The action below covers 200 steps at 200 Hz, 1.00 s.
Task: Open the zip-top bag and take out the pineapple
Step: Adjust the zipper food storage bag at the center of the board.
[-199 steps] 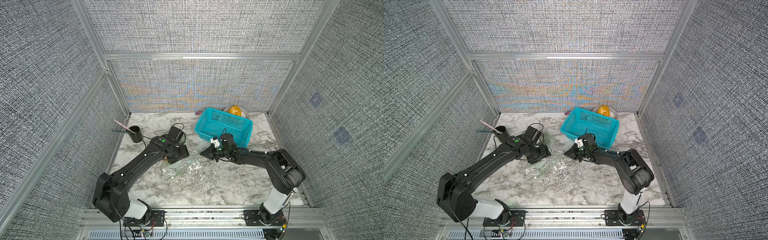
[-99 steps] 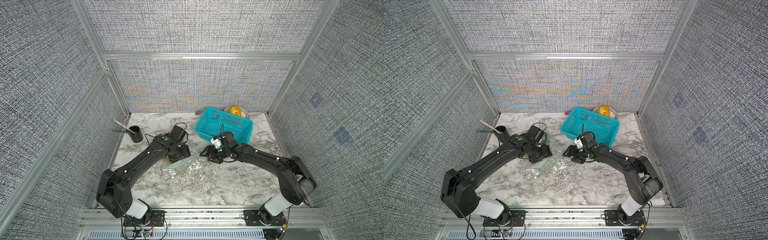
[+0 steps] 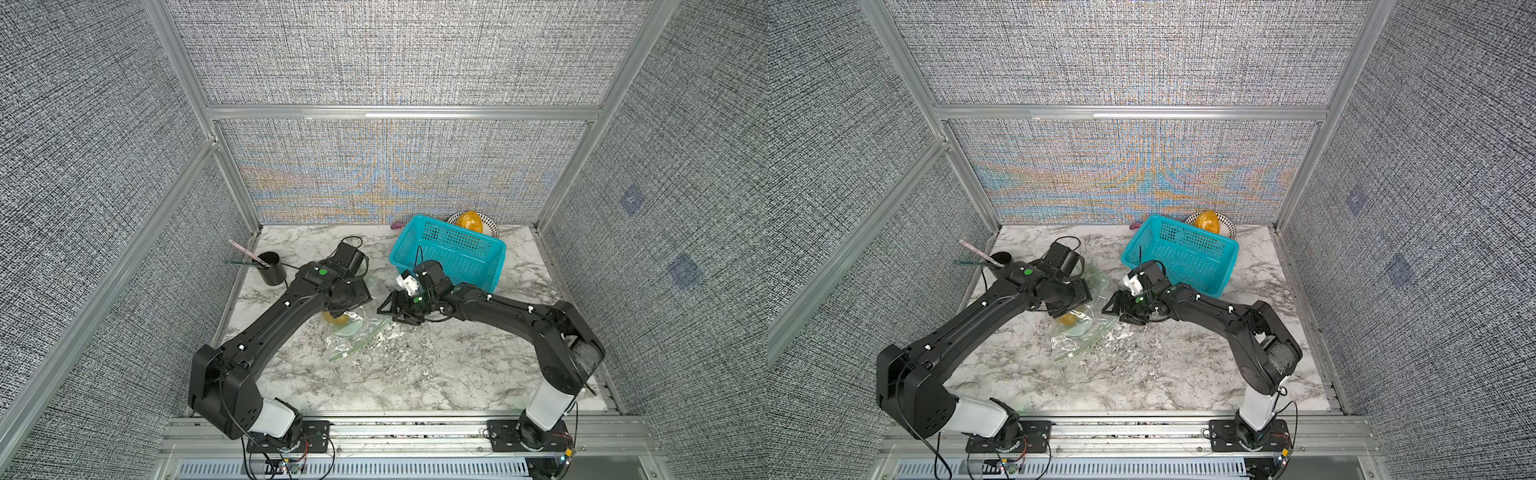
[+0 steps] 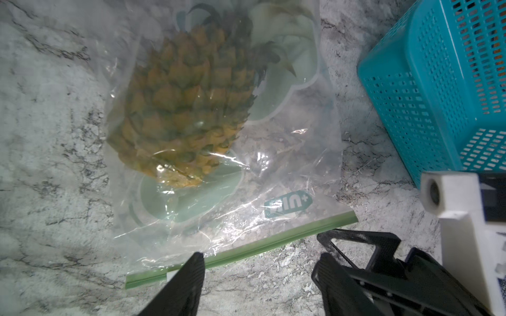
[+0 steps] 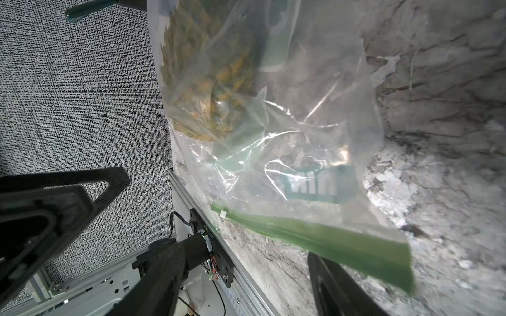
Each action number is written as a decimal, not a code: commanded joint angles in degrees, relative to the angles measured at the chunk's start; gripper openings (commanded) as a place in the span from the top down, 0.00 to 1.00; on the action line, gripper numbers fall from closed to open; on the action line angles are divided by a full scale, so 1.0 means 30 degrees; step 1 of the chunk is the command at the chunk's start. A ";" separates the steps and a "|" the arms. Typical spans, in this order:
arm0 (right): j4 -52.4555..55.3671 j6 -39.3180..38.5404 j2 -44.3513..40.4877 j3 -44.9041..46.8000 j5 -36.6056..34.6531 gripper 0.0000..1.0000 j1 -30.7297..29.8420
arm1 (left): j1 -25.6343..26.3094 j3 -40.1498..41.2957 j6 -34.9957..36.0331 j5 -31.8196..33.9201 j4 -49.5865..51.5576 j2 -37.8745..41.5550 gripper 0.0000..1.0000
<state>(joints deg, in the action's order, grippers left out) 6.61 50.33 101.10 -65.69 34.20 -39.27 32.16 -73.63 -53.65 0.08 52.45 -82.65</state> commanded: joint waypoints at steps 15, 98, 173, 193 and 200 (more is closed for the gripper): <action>-0.0676 -0.0134 0.0618 -0.0119 0.0027 0.27 0.0263 | -0.0057 0.0389 -0.0103 0.0936 0.0273 0.0625 0.32; -0.1673 -0.0047 0.1634 0.0422 0.0181 0.43 0.1199 | -0.1564 -0.1170 0.2514 0.2415 0.0273 -0.1056 0.32; -0.3542 0.0802 0.1010 0.1357 0.1376 0.56 0.1131 | -0.2493 -0.5421 0.4435 0.1510 0.1283 -0.5825 0.33; -0.3522 0.0719 0.1044 0.1418 0.1347 0.59 0.1161 | -0.2550 -0.5512 0.4432 0.1379 0.1318 -0.6195 0.33; -0.3517 0.0713 0.1033 0.1448 0.1314 0.60 0.1174 | -0.2591 -0.5594 0.4446 0.1405 0.1472 -0.6270 0.33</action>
<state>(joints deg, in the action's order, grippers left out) -2.11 52.01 104.44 -61.52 37.56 -35.75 24.60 -89.69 -41.54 4.97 55.02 -100.82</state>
